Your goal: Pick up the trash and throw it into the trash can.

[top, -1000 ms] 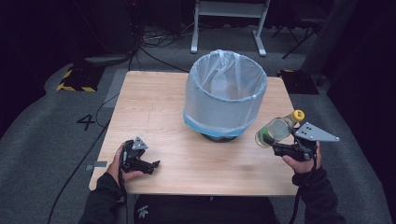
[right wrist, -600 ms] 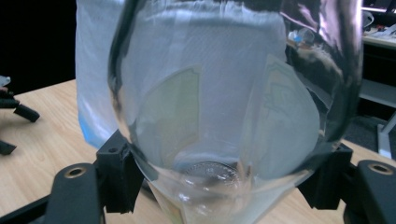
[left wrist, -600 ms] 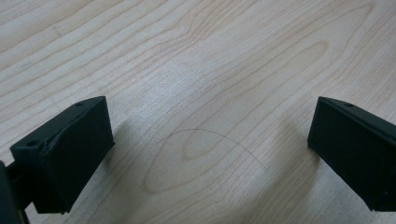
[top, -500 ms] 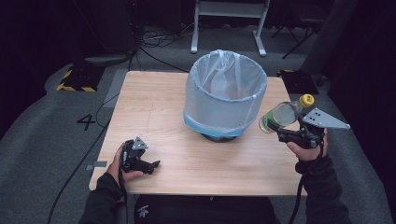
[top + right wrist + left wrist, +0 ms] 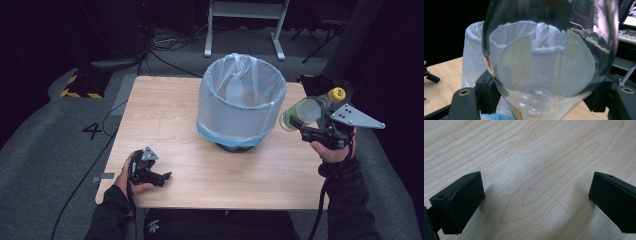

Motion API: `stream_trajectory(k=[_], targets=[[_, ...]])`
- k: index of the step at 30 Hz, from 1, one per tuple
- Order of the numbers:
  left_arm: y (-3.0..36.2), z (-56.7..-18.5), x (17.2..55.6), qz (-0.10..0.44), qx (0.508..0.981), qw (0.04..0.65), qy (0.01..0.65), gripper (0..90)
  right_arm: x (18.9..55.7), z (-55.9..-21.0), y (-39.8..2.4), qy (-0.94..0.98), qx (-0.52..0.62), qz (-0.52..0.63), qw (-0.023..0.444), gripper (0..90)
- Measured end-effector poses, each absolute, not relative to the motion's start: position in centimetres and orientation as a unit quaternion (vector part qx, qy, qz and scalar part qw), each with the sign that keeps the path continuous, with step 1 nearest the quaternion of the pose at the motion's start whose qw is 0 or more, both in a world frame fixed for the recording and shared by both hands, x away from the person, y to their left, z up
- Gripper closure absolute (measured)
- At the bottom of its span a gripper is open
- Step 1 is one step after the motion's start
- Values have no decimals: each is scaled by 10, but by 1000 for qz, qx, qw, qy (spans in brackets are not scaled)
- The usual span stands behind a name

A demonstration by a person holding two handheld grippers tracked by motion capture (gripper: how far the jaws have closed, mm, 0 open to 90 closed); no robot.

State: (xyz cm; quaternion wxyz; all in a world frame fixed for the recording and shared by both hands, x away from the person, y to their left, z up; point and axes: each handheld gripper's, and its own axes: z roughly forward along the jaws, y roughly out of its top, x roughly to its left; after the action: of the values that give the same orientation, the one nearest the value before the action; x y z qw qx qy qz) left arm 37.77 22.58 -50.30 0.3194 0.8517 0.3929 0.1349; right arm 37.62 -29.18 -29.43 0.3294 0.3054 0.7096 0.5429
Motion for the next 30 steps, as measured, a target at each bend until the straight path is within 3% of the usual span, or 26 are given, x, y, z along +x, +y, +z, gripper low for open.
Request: stream_trajectory(k=[19,30], targets=[[226,-503,378,135,852,319,393,2,378,-250,-271,697,279,560,349,283],[226,-503,378,135,852,319,393,3,391,-241,-255,692,275,572,345,283]])
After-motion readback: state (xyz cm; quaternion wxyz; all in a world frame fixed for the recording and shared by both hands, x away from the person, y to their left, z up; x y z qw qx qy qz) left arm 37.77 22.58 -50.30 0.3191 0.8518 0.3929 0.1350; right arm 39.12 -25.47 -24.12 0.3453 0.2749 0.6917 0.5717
